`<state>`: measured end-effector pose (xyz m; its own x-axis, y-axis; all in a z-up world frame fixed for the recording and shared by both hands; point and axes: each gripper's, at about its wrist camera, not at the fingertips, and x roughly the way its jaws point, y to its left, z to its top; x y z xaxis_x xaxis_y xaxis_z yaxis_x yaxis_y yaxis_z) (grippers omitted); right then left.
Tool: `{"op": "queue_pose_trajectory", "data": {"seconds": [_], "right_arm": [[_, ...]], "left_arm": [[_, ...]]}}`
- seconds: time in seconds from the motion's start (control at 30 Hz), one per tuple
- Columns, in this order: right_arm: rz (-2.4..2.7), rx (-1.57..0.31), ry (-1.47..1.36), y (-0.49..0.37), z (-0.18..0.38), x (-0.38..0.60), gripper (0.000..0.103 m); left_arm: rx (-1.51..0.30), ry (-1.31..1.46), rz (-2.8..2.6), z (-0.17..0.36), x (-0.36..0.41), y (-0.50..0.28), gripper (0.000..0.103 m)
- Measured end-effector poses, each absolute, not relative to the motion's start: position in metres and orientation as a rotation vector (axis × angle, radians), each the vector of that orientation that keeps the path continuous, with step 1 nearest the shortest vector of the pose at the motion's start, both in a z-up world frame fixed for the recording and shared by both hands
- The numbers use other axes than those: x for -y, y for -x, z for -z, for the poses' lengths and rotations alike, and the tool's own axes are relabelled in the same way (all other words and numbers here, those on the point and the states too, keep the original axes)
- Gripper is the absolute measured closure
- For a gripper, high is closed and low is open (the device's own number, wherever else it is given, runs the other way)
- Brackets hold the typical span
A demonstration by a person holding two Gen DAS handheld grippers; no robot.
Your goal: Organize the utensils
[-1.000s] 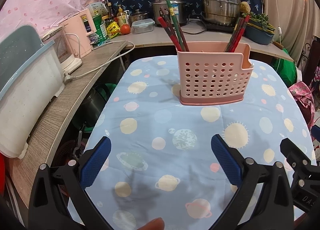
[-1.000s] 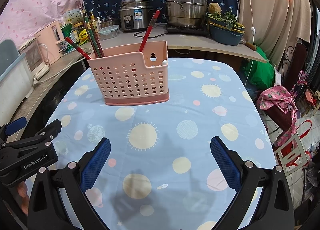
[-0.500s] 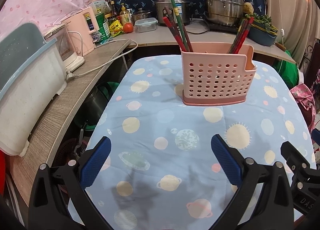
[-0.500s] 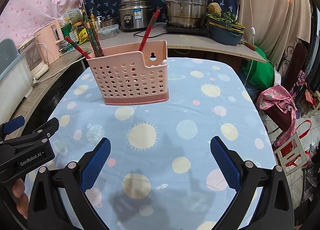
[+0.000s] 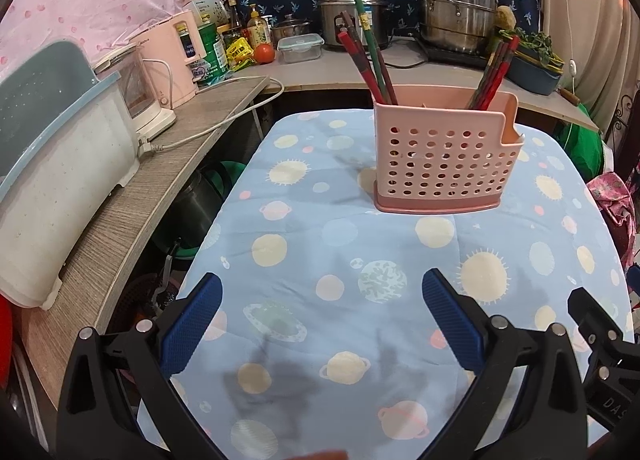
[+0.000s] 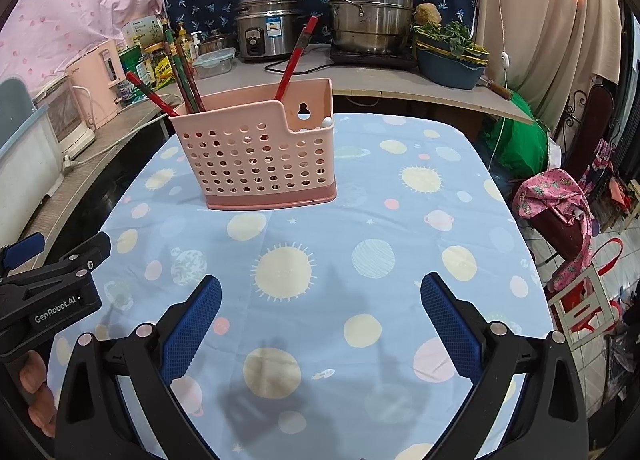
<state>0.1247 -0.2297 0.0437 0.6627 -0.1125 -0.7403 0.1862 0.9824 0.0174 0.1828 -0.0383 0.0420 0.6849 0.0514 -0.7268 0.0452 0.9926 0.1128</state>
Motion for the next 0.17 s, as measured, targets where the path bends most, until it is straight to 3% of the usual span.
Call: {"op": "queue_pose_trajectory", "data": {"seconds": [0.17], "right_arm": [[0.171, -0.829, -0.096, -0.1251, -0.0438, 0.2299, 0.007]], "left_arm": [[-0.814, -0.13, 0.002, -0.0418, 0.0377, -0.1828, 0.007]]}}
